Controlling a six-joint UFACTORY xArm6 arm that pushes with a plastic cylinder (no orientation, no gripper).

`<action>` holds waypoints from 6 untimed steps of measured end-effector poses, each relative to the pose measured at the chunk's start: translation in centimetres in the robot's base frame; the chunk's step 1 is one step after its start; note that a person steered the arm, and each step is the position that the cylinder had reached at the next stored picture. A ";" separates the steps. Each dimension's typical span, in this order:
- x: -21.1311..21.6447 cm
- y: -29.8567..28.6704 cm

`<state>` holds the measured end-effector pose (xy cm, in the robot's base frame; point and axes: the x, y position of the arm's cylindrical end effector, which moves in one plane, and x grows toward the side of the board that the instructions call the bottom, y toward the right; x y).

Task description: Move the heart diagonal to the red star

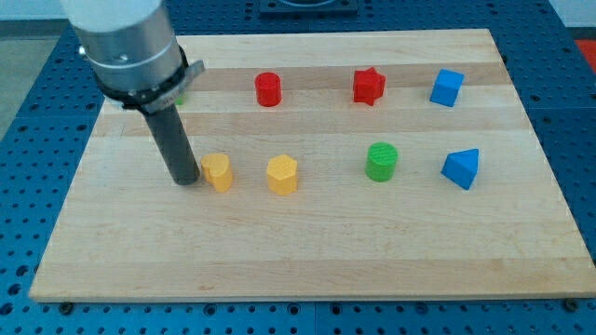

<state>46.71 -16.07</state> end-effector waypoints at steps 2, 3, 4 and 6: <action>5.4 0.5; 4.9 1.8; -0.3 2.3; -4.6 4.4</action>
